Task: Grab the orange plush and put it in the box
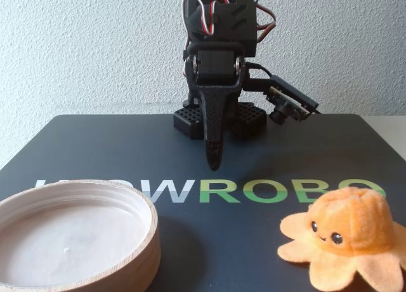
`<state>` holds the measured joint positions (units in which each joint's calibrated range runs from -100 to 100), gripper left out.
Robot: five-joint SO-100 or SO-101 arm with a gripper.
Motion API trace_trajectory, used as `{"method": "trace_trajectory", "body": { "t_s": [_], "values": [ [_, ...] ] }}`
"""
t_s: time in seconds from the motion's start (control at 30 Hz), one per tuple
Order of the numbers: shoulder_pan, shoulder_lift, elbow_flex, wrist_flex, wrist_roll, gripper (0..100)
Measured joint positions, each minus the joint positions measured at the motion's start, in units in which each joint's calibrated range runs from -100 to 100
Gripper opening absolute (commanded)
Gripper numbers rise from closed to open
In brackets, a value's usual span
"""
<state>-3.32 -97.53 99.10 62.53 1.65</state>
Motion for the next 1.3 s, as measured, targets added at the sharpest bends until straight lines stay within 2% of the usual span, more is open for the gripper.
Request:
{"method": "trace_trajectory", "body": {
  "t_s": [0.33,0.47,0.53,0.63,0.7,0.77,0.83,0.93,1.03,1.1,1.2,1.3],
  "values": [
    [0.1,0.0,0.0,0.0,0.1,1],
    [-0.6,0.1,-2.7,-1.0,-1.5,1],
    [-3.1,3.7,-7.8,-3.7,-1.7,1],
    [-5.2,26.5,-20.6,-10.9,-2.7,1],
    [-8.5,48.1,-35.5,-12.2,-3.8,11],
    [-12.5,67.8,-48.4,-11.9,-6.1,28],
    [-15.8,77.2,-55.2,-11.9,-8.8,41],
    [-21.5,84.9,-57.7,-15.4,-14.5,49],
    [-25.9,91.3,-58.1,-21.6,-18.5,48],
    [-27.0,95.7,-58.1,-26.6,-19.2,44],
    [-25.4,100.2,-58.1,-31.4,-19.4,31],
    [-21.8,101.1,-58.1,-33.3,-19.3,12]
  ]
}}
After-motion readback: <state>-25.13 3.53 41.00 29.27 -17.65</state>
